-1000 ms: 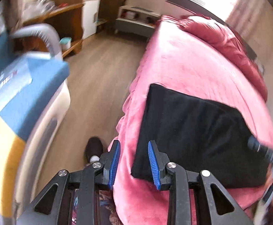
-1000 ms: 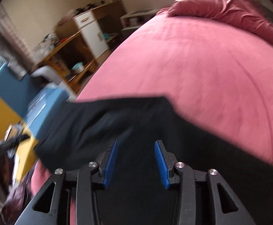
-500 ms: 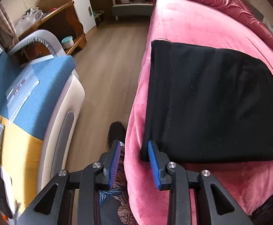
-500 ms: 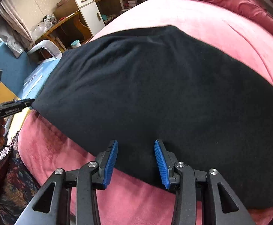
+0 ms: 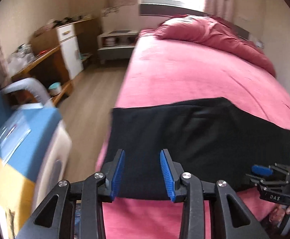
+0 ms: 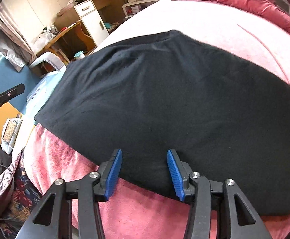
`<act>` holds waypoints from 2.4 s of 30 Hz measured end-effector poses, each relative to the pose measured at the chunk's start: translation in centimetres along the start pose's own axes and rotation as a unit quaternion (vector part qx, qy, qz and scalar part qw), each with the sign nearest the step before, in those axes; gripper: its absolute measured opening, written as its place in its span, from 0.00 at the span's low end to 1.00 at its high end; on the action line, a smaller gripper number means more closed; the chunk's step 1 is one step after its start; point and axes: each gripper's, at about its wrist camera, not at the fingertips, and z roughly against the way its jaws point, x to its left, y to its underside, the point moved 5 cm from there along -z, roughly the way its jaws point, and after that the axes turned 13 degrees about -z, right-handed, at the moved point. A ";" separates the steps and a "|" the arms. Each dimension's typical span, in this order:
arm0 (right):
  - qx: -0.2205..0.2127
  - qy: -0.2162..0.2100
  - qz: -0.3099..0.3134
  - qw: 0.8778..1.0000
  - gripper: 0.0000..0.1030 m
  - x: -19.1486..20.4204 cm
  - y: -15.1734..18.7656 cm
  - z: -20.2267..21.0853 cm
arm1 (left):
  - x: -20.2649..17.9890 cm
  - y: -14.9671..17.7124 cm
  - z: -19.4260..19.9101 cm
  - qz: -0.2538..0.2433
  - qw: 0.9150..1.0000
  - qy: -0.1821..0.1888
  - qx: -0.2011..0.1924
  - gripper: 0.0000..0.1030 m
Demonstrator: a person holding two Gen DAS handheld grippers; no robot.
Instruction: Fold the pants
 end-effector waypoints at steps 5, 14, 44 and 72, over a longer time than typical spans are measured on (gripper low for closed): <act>-0.028 0.023 -0.023 0.999 0.53 -2.4 -1.0 2.9 | -4.8 -1.0 -0.9 -0.039 0.998 0.055 -0.007 0.36; -0.052 0.116 -0.107 0.986 0.53 -11.0 -0.5 7.0 | -12.4 -2.0 -2.5 -0.092 0.988 0.121 -0.002 0.37; -0.154 0.003 -0.426 0.892 0.53 -30.0 6.1 15.9 | -17.1 1.4 -8.7 -0.109 0.979 0.159 0.071 0.41; -0.267 -0.015 -0.596 0.757 0.16 -50.8 4.1 17.1 | -18.0 0.4 -9.0 -0.114 0.978 0.151 0.087 0.41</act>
